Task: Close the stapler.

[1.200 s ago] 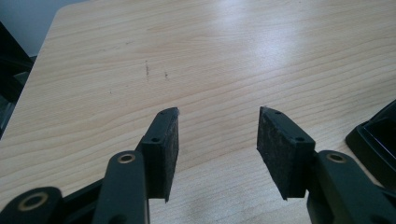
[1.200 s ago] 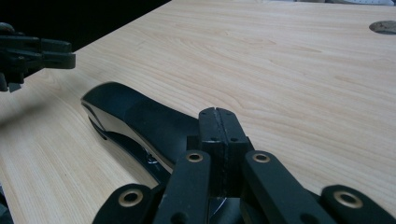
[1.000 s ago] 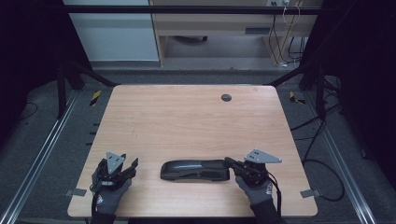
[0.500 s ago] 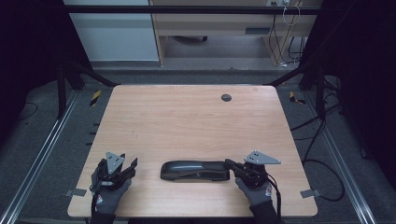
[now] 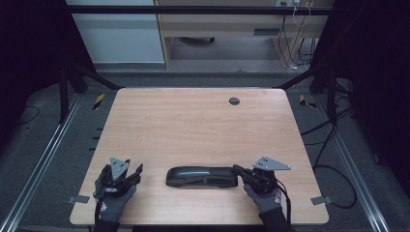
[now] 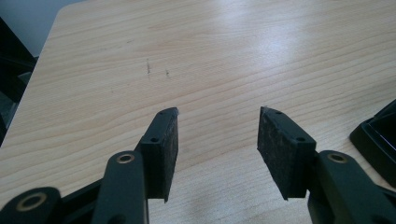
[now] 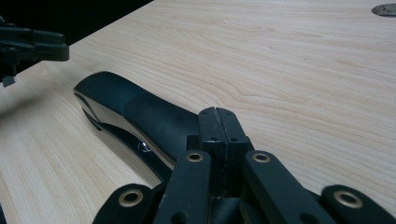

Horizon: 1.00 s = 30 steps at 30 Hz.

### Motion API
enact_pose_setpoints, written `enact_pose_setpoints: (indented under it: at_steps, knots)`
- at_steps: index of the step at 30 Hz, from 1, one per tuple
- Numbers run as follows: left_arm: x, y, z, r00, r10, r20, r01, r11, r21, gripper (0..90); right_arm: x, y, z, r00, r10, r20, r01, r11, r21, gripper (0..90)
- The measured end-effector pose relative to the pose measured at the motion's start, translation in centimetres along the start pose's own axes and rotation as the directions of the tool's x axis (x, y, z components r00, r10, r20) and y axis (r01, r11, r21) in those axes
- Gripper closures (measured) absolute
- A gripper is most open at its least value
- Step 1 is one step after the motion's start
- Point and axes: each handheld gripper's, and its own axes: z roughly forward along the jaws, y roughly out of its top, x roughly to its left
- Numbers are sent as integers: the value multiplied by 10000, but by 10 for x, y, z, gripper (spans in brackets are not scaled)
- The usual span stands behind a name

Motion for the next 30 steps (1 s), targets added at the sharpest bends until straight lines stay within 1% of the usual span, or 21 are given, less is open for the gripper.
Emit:
enact_pose_setpoints:
  at_steps: [2,3,4,5,6,8,13,15,16,18,20,22,25,27,30]
  knots:
    - [0,0,0,10000,9,-5,-9,10000,0,479,0,0,0,10000,-18,11,18,10000,24,900]
    - [0,0,0,10000,8,-3,-8,10000,-1,479,0,0,1,10000,-24,88,22,9995,315,900]
    - [0,0,0,10000,9,-2,-9,10000,6,478,0,-1,1,10000,-69,60,69,9999,80,900]
    - [0,0,0,10000,12,-7,-12,10000,-3,479,0,-3,1,9999,-82,67,82,10000,-9,900]
    - [0,0,0,10000,21,-9,-21,10000,0,478,2,-4,1,9999,-102,140,102,9999,-41,900]
    - [0,0,0,10000,-14,13,14,10000,7,478,3,-2,1,9996,-169,215,168,9998,64,900]
    - [1,0,0,10000,-35,24,35,10000,-31,476,1,-1,1,10000,-41,56,40,10000,78,900]
    - [1,0,0,10000,-60,24,60,10000,-32,474,1,2,-2,9999,58,-97,-59,9999,-145,900]
    - [1,0,0,10000,-49,19,49,10000,-27,474,1,5,-3,9999,50,-124,-52,9999,-165,900]
    - [1,0,0,10000,-66,48,66,10000,-5,473,3,9,-5,9999,-29,-130,26,9996,-272,900]
    - [0,0,0,10000,-48,65,48,10000,6,472,4,12,-6,9999,2,-128,-7,9995,-331,895]
    - [0,0,1,10000,-38,82,38,10000,8,471,5,13,-7,9999,-69,-75,66,9992,-397,889]
    - [0,0,1,9999,-24,111,24,10000,29,468,5,15,-7,10000,-67,10,67,9995,-320,872]
    - [0,0,1,9999,-9,114,9,10000,40,465,4,15,-7,9998,-171,139,176,9992,-347,860]
    - [1,-1,2,9999,-33,115,32,10000,62,459,1,14,-10,9996,5,272,11,9983,-586,840]
